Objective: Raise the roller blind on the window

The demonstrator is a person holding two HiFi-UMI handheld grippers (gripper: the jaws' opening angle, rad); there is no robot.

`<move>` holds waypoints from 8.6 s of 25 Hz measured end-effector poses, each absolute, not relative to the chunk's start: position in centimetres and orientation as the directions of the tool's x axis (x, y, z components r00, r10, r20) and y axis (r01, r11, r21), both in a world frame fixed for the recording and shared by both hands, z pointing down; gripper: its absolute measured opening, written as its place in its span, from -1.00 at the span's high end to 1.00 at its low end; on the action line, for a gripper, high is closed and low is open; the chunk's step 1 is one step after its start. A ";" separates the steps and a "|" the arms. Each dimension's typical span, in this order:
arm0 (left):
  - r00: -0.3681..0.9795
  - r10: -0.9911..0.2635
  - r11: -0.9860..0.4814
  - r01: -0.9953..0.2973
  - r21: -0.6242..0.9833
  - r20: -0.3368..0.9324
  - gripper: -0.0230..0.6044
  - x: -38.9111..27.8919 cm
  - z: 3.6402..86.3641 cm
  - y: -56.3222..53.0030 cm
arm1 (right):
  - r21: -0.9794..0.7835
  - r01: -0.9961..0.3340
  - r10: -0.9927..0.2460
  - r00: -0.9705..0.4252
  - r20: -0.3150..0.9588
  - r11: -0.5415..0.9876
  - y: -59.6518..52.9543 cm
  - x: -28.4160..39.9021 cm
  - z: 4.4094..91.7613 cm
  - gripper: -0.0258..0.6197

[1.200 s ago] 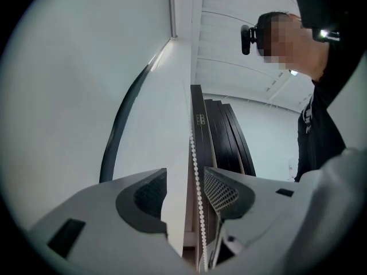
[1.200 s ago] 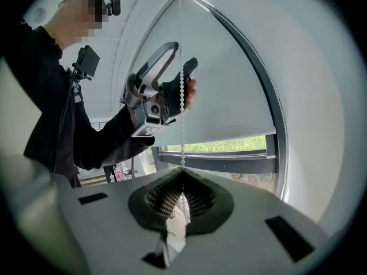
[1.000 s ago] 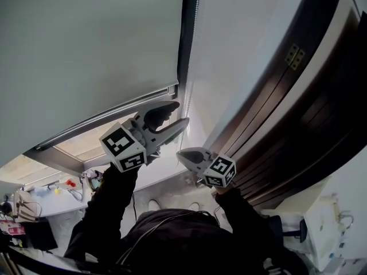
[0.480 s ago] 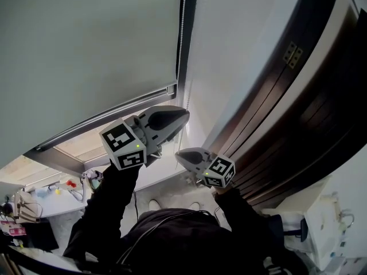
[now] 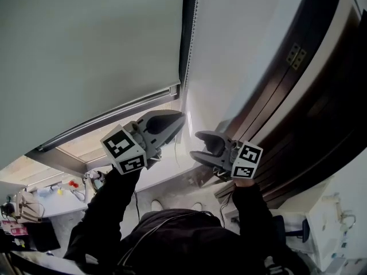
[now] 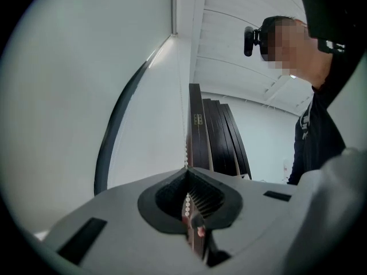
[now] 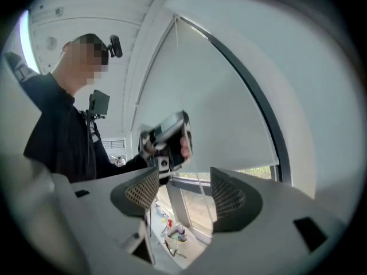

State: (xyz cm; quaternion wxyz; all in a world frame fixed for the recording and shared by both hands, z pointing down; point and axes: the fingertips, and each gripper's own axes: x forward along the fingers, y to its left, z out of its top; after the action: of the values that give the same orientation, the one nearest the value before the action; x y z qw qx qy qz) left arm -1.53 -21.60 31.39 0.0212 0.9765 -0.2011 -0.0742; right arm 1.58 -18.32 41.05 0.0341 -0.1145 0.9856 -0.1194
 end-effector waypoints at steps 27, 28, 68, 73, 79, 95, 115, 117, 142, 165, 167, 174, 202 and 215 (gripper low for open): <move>0.910 -0.396 -0.878 -0.415 0.239 0.123 0.89 0.8 53.4 -16.7 | -0.142 -0.249 -0.264 -0.959 -0.104 0.958 -21.5 -0.3 28.3 0.91; 0.906 -0.402 -0.879 -0.423 0.222 0.133 0.84 0.5 53.5 -16.7 | -0.146 -0.251 -0.267 -0.958 -0.103 0.957 -21.5 -0.3 28.3 0.91; 0.927 -0.349 -0.936 -0.341 0.084 -0.135 0.90 -0.4 34.6 -19.7 | -0.303 -0.255 -0.229 -0.966 0.117 0.918 -17.1 -2.6 52.0 0.91; 0.911 -0.378 -0.926 -0.373 0.066 -0.163 0.91 -1.0 34.2 -19.4 | -0.229 -0.203 -0.178 -0.976 0.125 0.952 -16.5 -2.7 51.6 0.90; 0.925 -0.369 -0.926 -0.356 0.128 -0.095 0.91 -0.8 39.3 -18.9 | -0.220 -0.085 -0.110 -0.989 -0.102 0.972 -16.6 0.0 43.0 0.16; 0.935 -0.354 -0.914 -0.349 0.209 0.014 0.91 -0.1 53.3 -15.3 | 0.033 -0.096 -0.092 -0.990 -0.103 0.995 -18.5 -1.7 30.3 0.62; 0.902 -0.423 -0.894 -0.401 0.198 -0.085 0.54 -3.9 46.6 -16.9 | -0.044 -0.139 -0.140 -0.990 -0.028 0.989 -19.2 -1.7 34.7 0.91; 0.897 -0.428 -0.897 -0.406 0.173 -0.114 0.50 -4.2 44.3 -17.4 | -0.080 -0.135 -0.138 -0.990 -0.032 0.988 -19.0 -1.8 36.4 0.91; 0.926 -0.344 -0.939 -0.344 0.024 -0.155 0.61 -0.7 33.3 -18.7 | -0.181 -0.121 -0.103 -0.989 0.108 0.976 -15.1 -3.0 49.0 0.91; 0.955 -0.294 -0.936 -0.297 0.187 0.043 0.91 1.5 52.1 -15.4 | -0.074 -0.126 -0.137 -0.975 -0.173 0.989 -17.4 1.0 33.2 0.11; 0.958 -0.283 -0.939 -0.284 0.193 0.034 0.91 1.8 52.9 -14.8 | -0.065 -0.137 -0.147 -0.971 -0.188 0.989 -17.5 0.7 31.7 0.14; 0.953 -0.301 -0.934 -0.300 0.195 0.025 0.91 1.4 53.2 -14.8 | -0.063 -0.176 -0.184 -0.969 -0.166 0.982 -18.7 -0.1 28.9 0.60; 0.857 -0.489 -0.869 -0.461 0.182 -0.164 0.79 -3.9 46.2 -19.2 | -0.253 -0.242 -0.216 -0.968 0.126 0.937 -19.2 -2.6 48.6 0.90; 0.867 -0.478 -0.873 -0.450 0.187 -0.143 0.79 -2.9 47.6 -18.3 | -0.313 -0.263 -0.181 -0.946 0.268 0.913 -16.4 -2.1 57.4 0.90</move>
State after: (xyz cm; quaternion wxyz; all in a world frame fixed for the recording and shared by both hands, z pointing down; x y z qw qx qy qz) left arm -2.85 -18.35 47.55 0.0739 0.9633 -0.2408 -0.0925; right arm -2.13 -16.41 57.38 -0.1172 -0.1143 0.9709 -0.1748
